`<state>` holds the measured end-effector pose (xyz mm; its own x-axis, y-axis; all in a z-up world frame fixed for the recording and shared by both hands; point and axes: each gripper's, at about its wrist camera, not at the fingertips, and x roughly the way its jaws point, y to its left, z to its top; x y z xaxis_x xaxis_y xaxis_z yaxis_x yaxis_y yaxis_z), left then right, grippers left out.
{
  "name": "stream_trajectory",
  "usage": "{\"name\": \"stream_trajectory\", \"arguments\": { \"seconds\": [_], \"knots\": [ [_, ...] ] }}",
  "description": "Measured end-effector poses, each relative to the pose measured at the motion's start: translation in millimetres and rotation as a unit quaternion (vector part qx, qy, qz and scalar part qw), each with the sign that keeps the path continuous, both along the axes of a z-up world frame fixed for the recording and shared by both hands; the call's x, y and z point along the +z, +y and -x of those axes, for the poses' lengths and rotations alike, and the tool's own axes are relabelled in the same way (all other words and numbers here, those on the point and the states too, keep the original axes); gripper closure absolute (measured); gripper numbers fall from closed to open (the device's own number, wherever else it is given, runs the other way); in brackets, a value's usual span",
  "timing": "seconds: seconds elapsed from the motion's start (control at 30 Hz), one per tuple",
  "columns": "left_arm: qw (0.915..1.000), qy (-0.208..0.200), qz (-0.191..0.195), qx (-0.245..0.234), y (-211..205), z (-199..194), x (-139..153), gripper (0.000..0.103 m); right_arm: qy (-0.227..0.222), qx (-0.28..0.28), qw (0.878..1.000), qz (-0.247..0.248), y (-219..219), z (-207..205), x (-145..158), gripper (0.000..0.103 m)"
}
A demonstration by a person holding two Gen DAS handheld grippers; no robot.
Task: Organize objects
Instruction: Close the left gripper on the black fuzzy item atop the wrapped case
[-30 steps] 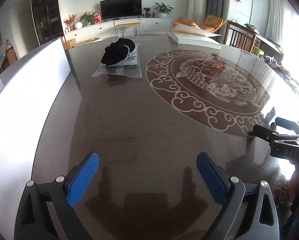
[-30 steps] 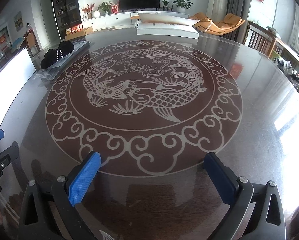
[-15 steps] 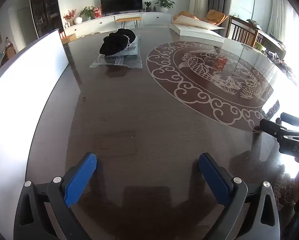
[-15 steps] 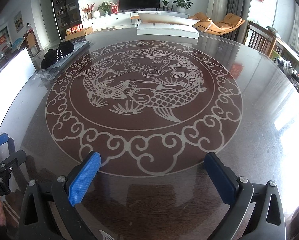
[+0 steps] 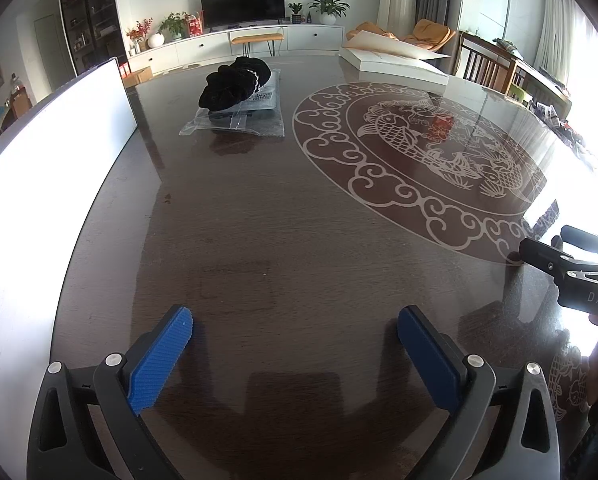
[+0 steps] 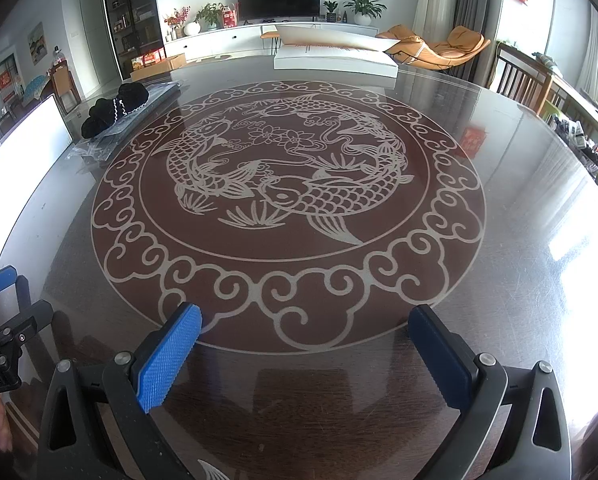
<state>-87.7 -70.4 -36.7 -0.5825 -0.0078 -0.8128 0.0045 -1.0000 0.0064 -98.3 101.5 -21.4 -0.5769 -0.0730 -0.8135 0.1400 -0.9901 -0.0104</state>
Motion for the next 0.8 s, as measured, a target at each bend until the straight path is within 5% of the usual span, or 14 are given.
{"name": "stream_trajectory", "arguments": {
  "seconds": [0.1, 0.2, 0.37, 0.6, 0.67, 0.7, 0.77, 0.8],
  "knots": [
    [0.9999, -0.008, -0.004, -0.012, -1.3, 5.5, 2.2, 0.000, 0.000, 0.000, 1.000, 0.000, 0.0, 0.0, 0.0, 0.000],
    [0.9997, 0.025, -0.003, -0.007, -9.1, 24.1, 23.2, 0.000, 0.000, 0.000, 1.000, 0.000, 0.0, 0.1, 0.0, 0.000],
    [0.9960, 0.078, 0.034, 0.029, -28.3, 107.8, 66.4, 0.000, 0.000, 0.000, 1.000, 0.000, 0.1, 0.1, 0.0, 0.000],
    [0.9949, 0.033, 0.091, 0.029, -52.9, 219.5, 48.3, 0.000, 0.000, 0.000, 1.000, 0.000, 0.2, 0.1, 0.1, 0.000],
    [0.9968, 0.018, 0.075, 0.021, -56.8, 230.9, 39.8, 0.000, 0.000, 0.000, 1.000, 0.000, 0.2, 0.1, 0.1, 0.000],
    [0.9990, 0.007, 0.044, 0.009, -60.1, 234.1, 35.4, 0.009, 0.000, 0.000, 1.000, 0.000, 0.2, 0.1, 0.1, 0.000],
    [0.9996, -0.025, -0.008, -0.006, -66.1, 239.1, 24.2, 0.063, 0.000, 0.000, 1.000, 0.000, 0.2, 0.1, 0.1, 0.000],
    [0.9997, -0.017, -0.013, -0.007, -66.2, 238.4, 26.4, 0.063, 0.000, 0.000, 1.000, 0.000, 0.2, 0.0, 0.1, 0.000]
  ]
}}
